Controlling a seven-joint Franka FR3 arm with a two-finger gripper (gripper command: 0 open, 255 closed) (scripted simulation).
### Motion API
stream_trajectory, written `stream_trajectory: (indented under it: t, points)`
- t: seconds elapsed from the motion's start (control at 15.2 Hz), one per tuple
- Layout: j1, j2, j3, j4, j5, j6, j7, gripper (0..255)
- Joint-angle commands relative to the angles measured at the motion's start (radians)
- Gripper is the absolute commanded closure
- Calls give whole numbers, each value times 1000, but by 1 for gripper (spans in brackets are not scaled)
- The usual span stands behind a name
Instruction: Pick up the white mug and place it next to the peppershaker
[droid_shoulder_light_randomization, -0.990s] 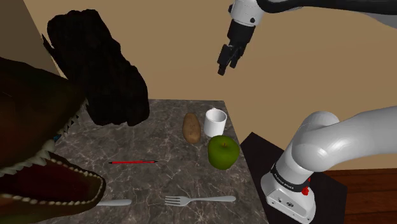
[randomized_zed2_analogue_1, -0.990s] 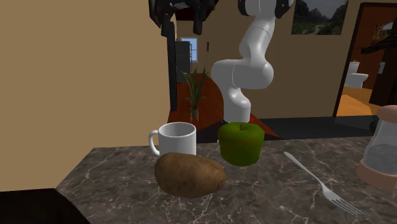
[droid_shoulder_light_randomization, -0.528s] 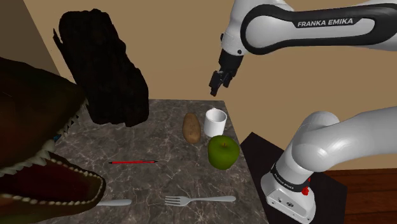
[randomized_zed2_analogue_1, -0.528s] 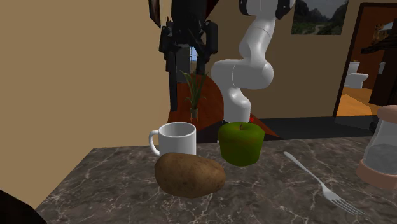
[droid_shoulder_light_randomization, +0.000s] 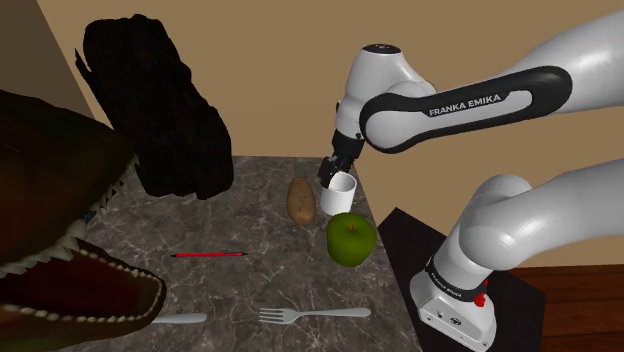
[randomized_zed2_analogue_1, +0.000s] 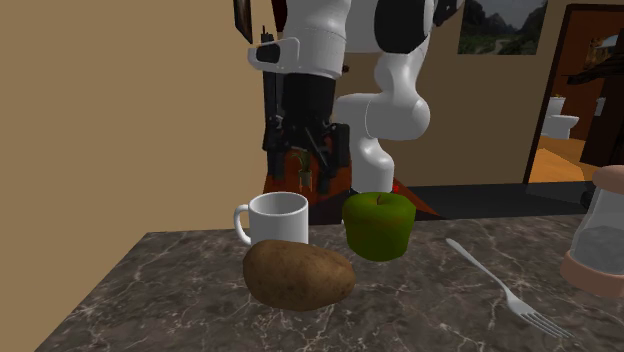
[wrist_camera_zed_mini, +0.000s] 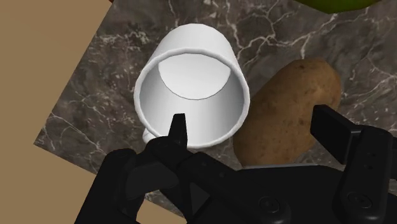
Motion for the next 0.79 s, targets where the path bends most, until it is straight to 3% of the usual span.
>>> stream_trajectory:
  t: [0.0,0.53,0.73]
  points:
    - [0,48,26,-36,6,89,29,0]
    - [-12,153,43,-77,4,235,34,0]
    - [-12,153,43,-77,4,235,34,0]
